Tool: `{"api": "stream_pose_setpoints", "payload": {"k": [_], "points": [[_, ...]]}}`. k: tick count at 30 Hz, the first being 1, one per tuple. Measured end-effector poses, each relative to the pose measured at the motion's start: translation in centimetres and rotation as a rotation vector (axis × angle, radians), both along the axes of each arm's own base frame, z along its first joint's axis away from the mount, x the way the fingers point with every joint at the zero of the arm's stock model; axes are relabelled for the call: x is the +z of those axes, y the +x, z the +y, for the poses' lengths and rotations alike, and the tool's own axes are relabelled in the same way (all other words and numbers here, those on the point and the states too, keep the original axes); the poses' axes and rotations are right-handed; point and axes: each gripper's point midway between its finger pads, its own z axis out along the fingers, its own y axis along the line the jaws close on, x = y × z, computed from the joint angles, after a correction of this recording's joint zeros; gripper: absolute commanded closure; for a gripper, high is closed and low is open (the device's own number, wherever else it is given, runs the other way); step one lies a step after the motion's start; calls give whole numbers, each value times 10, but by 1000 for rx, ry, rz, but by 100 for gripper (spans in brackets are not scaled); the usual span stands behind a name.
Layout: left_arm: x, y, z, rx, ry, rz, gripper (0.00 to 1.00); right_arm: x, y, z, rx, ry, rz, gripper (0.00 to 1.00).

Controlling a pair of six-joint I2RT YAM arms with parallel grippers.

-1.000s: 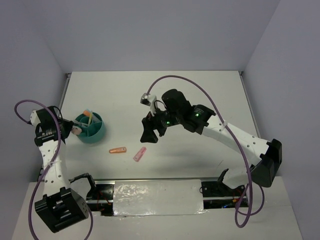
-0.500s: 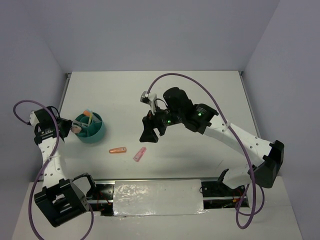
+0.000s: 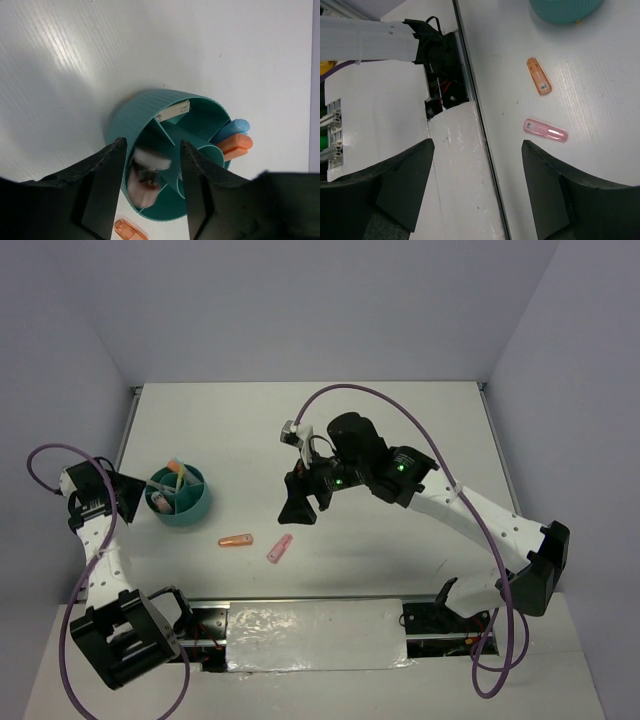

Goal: Sort the stationery into containers
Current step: Place the stationery in the storage box, then pick up the stationery from the center of the board.

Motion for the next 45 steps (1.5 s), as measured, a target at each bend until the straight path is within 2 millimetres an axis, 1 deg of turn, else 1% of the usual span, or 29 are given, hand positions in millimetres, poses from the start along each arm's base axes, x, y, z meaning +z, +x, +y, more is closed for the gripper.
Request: {"api": "stream_pose_setpoints", "payload": {"k": [4, 6, 8, 9, 10, 12, 13, 14, 15, 16, 18, 20, 21, 23, 26, 28, 30, 32, 34, 41, 45], "points": [[0, 1, 1, -13, 0, -4, 24, 0, 0, 0, 1, -1, 2, 21], [-1, 0, 0, -17, -6, -2, 21, -1, 1, 0, -8, -4, 6, 1], [0, 0, -1, -25, -16, 2, 18, -4, 6, 1, -41, -18, 2, 0], [1, 0, -3, -33, -19, 4, 1, -8, 9, 1, -67, -33, 6, 0], [4, 0, -3, -46, -14, 7, 1, -12, 14, 2, -97, -51, 13, 0], [14, 0, -5, -54, -15, -1, 1, -25, 31, 4, -213, -116, 47, 0], [20, 0, -5, -62, -11, 0, 1, -35, 42, 4, -300, -162, 73, 0], [27, -1, -6, -73, -4, 0, 1, -47, 53, 3, -393, -213, 104, 0], [35, -2, -7, -82, 3, -3, 1, -60, 60, 2, -470, -257, 137, 0], [42, -4, -9, -98, 16, -6, 1, -77, 67, -1, -562, -314, 173, 0], [55, -9, -14, -130, 40, -9, 1, -110, 73, -10, -706, -423, 225, 0], [62, -15, -26, -178, 81, 6, 1, -138, 69, -16, -830, -532, 249, 0], [63, -19, -36, -227, 102, 19, 1, -147, 65, -15, -871, -574, 255, 0], [61, -26, -52, -295, 128, 39, 1, -157, 58, -7, -931, -612, 271, 2], [49, -40, -74, -396, 146, 82, 1, -173, 50, 10, -992, -639, 320, 10], [38, -50, -88, -469, 147, 119, 1, -188, 47, 13, -1030, -657, 355, 17], [29, -58, -99, -536, 152, 149, 1, -203, 43, 10, -1070, -675, 388, 21], [24, -63, -105, -588, 166, 172, 1, -215, 37, 6, -1115, -686, 431, 25], [21, -68, -106, -627, 190, 193, 1, -223, 35, 7, -1136, -694, 452, 26], [20, -70, -119, -736, 232, 208, 1, -254, 28, 33, -1182, -715, 512, 33], [19, -69, -126, -785, 249, 215, 1, -269, 19, 37, -1204, -731, 544, 36]]}}
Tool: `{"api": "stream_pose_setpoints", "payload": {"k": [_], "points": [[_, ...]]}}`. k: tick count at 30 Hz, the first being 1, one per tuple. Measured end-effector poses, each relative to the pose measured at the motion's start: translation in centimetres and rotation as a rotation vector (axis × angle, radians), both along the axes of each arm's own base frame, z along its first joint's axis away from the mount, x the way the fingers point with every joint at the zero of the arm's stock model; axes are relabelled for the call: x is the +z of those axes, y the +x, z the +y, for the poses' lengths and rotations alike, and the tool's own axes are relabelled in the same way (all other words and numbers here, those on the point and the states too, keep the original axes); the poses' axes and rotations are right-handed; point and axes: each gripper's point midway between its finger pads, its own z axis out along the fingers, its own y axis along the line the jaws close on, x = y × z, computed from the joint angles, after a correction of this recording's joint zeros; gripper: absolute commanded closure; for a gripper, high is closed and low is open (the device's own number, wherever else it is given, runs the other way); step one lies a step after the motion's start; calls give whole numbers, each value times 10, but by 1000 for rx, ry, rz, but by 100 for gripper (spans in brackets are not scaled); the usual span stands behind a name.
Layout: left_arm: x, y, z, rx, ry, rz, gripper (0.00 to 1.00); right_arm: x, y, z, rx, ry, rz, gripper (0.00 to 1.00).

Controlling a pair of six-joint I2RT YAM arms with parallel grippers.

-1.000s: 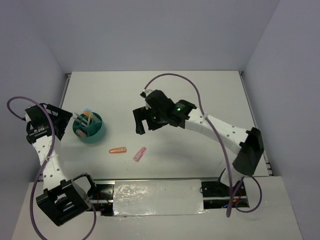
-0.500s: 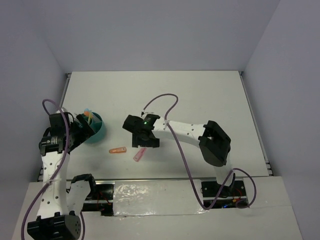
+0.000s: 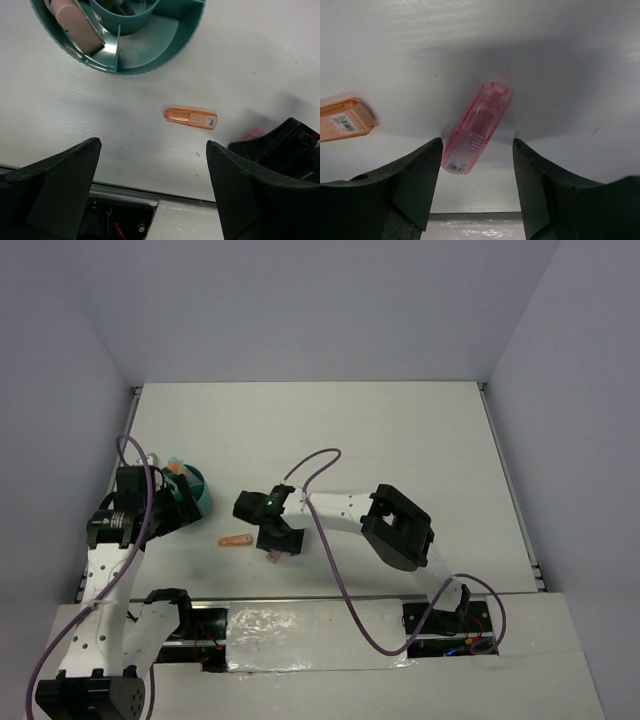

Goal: Sort the stationery into containers
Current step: Pick up the stationery from the center of the board.

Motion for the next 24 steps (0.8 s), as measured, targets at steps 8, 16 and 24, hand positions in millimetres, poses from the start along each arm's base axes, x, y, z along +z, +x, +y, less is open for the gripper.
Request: {"api": "stream_pose_setpoints", "payload": {"k": [8, 16, 24], "points": [[6, 5, -14, -78, 19, 5, 1, -6, -11, 10, -30, 36, 26, 100], [50, 26, -49, -200, -118, -60, 1, 1, -21, 9, 192, 205, -87, 98], [41, 29, -133, -418, -610, 11, 1, 71, -38, 27, 753, 425, -253, 99]]}}
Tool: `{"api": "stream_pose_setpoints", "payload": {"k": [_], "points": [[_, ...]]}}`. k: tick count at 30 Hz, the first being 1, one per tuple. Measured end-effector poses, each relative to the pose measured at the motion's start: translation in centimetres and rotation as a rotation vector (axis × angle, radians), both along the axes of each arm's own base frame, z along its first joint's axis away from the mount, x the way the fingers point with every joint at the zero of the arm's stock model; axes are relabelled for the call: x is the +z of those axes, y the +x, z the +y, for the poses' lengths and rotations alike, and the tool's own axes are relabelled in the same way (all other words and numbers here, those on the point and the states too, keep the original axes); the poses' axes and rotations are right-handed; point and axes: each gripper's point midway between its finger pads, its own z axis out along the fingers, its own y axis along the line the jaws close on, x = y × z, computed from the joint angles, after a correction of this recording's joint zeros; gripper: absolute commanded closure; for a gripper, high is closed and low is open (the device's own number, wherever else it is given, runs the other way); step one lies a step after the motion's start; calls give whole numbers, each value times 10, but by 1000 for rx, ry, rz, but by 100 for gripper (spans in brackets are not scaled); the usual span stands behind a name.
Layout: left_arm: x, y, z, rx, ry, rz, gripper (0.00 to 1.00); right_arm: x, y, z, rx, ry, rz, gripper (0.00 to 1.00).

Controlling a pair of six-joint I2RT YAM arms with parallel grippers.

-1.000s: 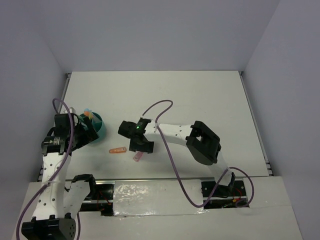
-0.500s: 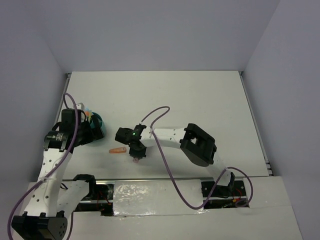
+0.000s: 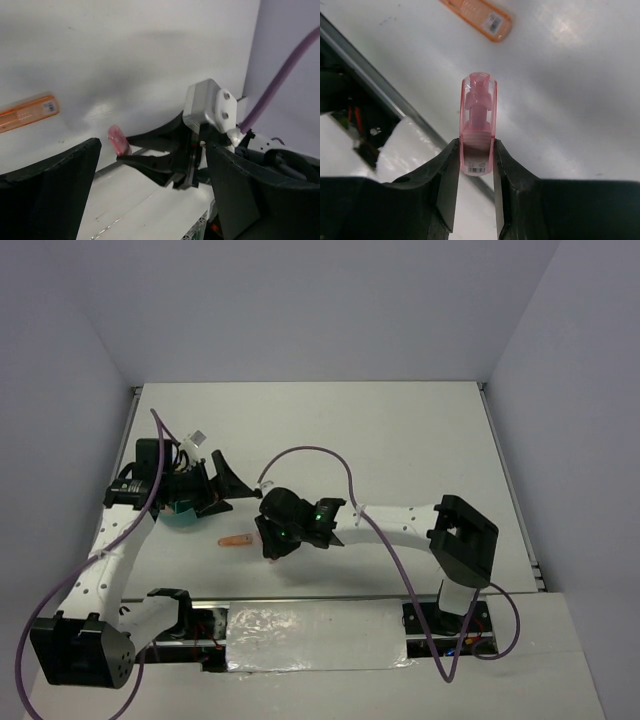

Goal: Sort the stationery into containers
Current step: Pick up the stationery from the center of the board.

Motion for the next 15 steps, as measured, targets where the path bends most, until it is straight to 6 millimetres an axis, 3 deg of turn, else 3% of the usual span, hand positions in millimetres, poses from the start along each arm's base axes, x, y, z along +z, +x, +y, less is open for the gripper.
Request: {"api": "stream_pose_setpoints", "payload": {"k": [8, 15], "points": [[21, -7, -20, -100, -135, -30, 7, 13, 24, -11, 111, -78, -149, 100], [19, -5, -17, -72, -117, -13, 1, 13, 37, -19, 121, -112, -207, 100]]}}
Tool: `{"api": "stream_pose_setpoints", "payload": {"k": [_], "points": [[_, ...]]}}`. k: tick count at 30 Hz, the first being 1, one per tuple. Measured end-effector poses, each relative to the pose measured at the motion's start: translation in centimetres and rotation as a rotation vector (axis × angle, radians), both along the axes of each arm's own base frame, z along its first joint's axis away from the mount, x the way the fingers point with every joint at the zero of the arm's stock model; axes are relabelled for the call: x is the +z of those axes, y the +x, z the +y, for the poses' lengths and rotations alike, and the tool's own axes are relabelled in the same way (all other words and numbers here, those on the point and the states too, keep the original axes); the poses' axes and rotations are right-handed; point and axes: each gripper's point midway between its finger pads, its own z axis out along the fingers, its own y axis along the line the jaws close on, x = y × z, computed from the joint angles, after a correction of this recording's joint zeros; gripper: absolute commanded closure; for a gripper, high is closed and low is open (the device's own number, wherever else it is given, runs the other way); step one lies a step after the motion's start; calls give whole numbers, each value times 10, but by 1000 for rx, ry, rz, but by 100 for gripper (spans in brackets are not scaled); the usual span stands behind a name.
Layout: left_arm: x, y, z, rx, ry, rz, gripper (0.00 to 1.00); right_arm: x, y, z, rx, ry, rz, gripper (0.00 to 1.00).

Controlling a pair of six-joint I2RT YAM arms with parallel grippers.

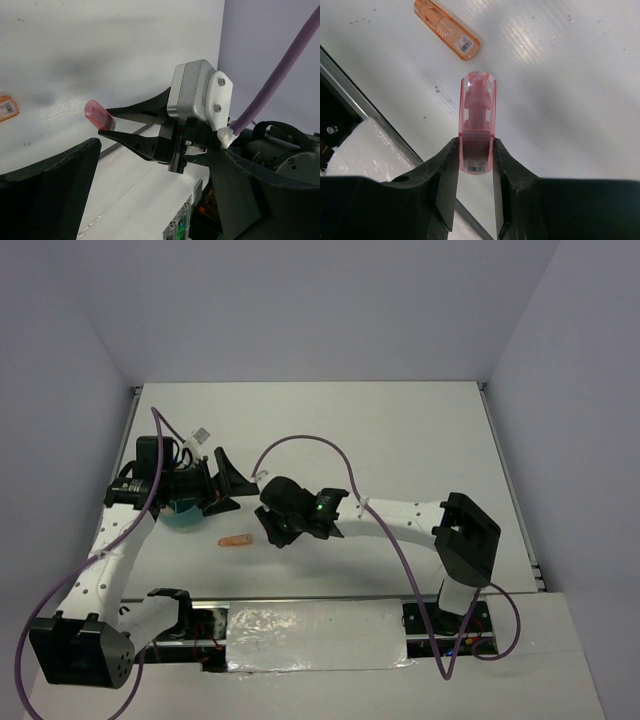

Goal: Sort the stationery into containers
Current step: Pick up the stationery from the center of the board.

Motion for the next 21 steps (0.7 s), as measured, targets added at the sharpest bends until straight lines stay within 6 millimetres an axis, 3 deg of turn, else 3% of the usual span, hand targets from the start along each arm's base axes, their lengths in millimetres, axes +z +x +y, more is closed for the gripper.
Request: {"api": "stream_pose_setpoints", "payload": {"k": [10, 18, 21], "points": [[34, 19, -2, 28, -6, -73, 1, 27, 29, -1, -19, 77, -39, 100], [40, 24, -3, 16, -17, -115, 1, 40, 72, -36, -203, 85, -11, 99], [40, 25, -2, 22, -14, -117, 1, 58, 70, -37, -170, 149, -12, 98]]}}
